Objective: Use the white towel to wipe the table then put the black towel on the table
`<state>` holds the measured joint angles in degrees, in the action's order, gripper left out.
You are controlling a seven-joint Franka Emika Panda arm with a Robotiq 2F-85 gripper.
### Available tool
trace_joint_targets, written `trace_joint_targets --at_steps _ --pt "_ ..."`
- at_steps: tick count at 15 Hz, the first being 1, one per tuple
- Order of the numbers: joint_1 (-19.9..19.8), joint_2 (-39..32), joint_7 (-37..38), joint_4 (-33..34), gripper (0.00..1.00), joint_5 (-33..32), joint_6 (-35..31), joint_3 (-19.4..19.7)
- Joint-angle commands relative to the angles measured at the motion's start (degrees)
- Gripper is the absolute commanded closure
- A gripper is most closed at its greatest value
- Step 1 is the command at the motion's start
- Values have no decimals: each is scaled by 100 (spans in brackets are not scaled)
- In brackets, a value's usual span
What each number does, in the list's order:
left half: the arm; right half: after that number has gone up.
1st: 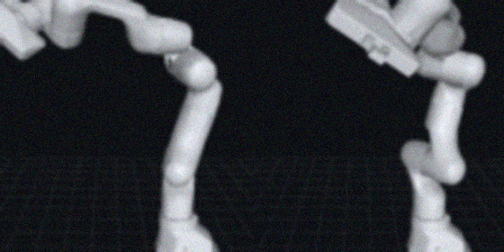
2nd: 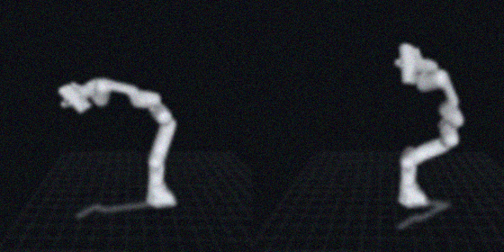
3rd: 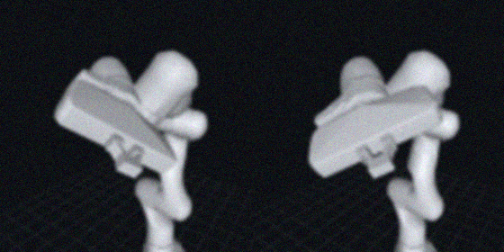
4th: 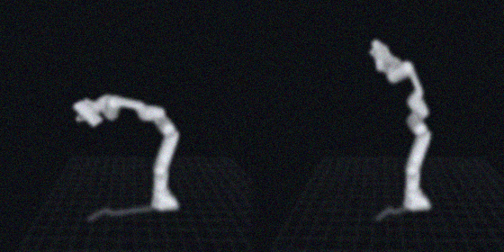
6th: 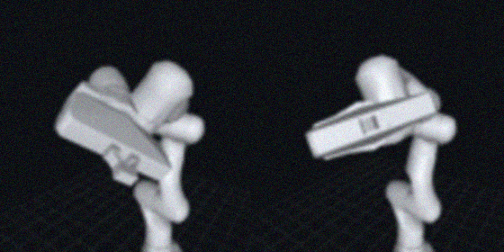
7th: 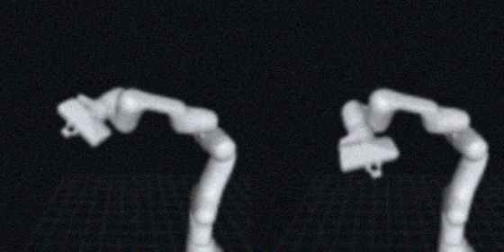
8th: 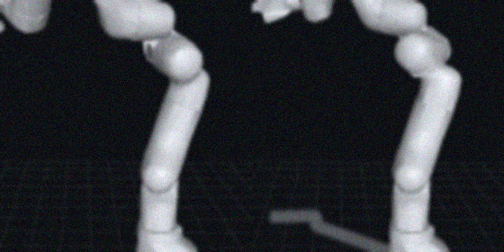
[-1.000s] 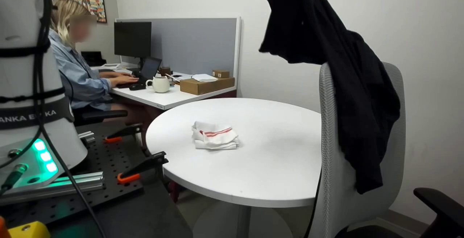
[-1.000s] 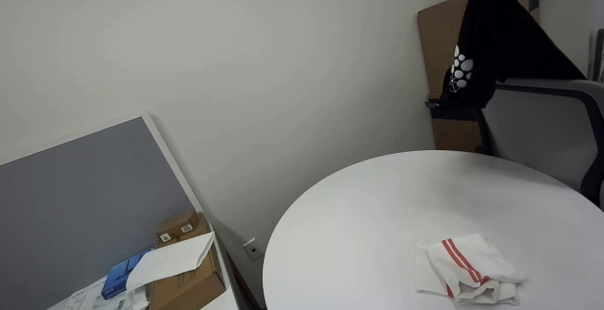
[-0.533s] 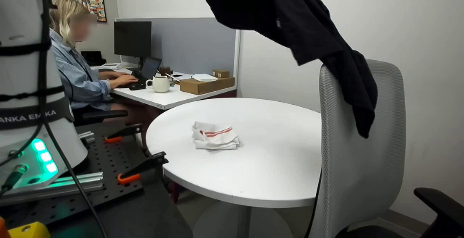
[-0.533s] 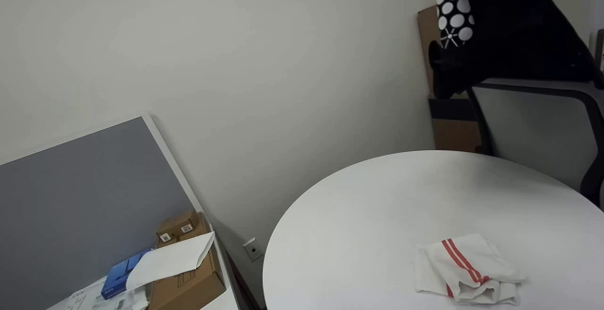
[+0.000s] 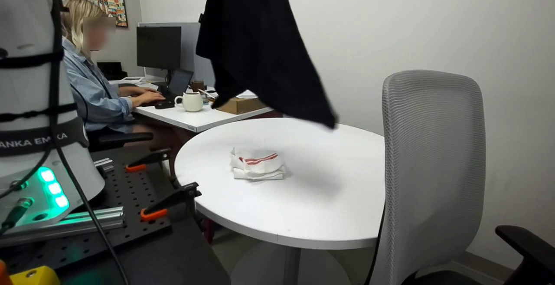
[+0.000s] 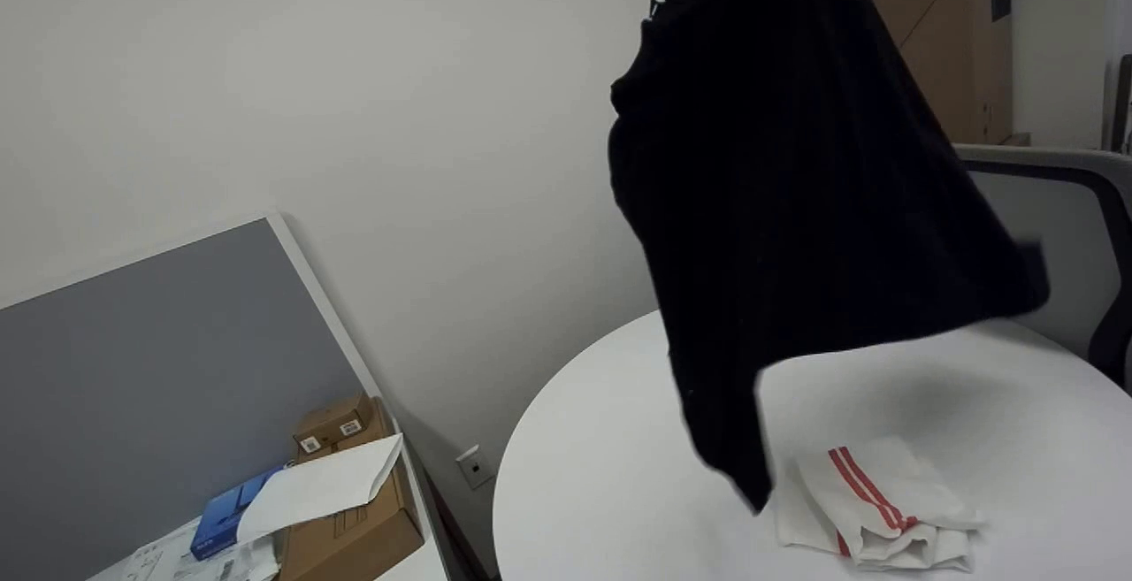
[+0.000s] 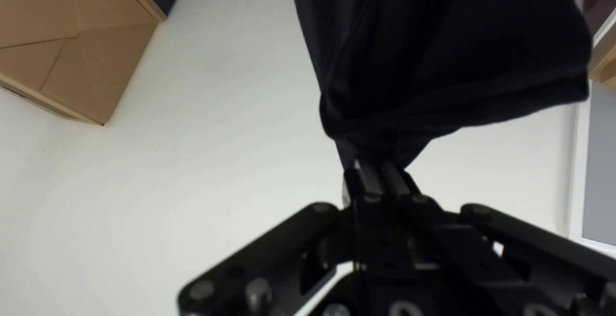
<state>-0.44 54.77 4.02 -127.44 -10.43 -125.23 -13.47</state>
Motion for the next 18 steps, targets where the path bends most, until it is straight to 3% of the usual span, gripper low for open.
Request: trace_joint_targets --at_steps 1,6,11,18 --pt "-32 -278 164 271 99 1 148 27" --pt "-203 -848 152 254 99 -31 53 359" --pt "-405 -1899 253 402 99 -89 -52 565" --pt "-596 -3697 628 1257 99 -136 -78 757"
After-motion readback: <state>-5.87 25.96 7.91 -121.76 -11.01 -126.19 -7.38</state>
